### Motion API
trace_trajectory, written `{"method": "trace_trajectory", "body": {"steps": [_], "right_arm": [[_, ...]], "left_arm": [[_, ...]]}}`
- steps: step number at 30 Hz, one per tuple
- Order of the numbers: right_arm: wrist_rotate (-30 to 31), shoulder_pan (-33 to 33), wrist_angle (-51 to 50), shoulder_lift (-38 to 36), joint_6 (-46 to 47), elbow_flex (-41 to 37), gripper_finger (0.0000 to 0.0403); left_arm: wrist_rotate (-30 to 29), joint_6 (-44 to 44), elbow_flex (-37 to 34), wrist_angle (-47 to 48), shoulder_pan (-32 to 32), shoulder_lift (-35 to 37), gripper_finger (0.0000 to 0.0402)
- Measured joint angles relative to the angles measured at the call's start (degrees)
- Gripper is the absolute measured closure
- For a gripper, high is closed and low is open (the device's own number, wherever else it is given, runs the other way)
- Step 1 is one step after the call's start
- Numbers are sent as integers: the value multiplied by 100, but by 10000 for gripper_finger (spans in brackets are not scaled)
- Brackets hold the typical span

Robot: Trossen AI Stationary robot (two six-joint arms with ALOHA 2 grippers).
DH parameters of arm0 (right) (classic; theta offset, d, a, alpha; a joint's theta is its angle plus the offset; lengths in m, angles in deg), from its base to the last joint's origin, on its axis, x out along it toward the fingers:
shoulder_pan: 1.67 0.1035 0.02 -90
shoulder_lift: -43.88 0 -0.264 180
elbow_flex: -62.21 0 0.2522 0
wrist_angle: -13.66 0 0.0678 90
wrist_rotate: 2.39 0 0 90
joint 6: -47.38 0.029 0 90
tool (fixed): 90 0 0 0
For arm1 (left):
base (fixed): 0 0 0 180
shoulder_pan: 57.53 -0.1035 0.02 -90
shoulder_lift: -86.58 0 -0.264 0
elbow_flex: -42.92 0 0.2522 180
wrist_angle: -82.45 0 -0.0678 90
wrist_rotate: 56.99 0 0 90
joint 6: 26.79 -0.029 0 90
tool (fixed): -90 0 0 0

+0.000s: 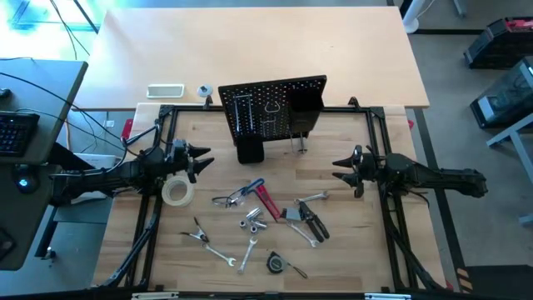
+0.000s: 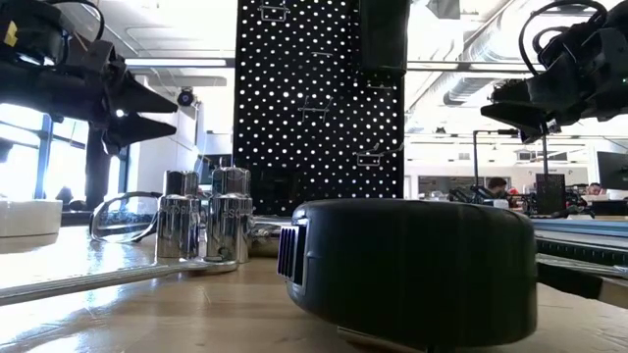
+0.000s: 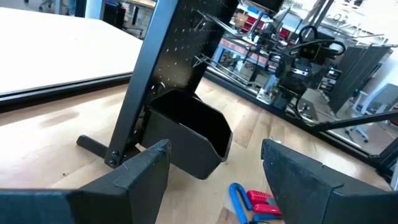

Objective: Hang tools onto peg board
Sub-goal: Adjust the peg board

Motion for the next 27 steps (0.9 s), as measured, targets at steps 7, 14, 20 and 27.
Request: {"method": "trace_trajectory", "body": {"steps": [7, 14, 20, 27], "right_arm": [[0, -1, 0, 0, 7, 0, 217], [0, -1, 0, 0, 7, -1, 217], [0, 0, 0, 0, 7, -1, 217], [2, -2, 0, 0, 7, 0, 217]], "left_arm": [[0, 0, 0, 49, 0, 0, 156], [0, 1, 0, 43, 0, 1, 156], [0, 2, 0, 41, 0, 2, 156], [-1, 2, 0, 42, 0, 1, 156]]}}
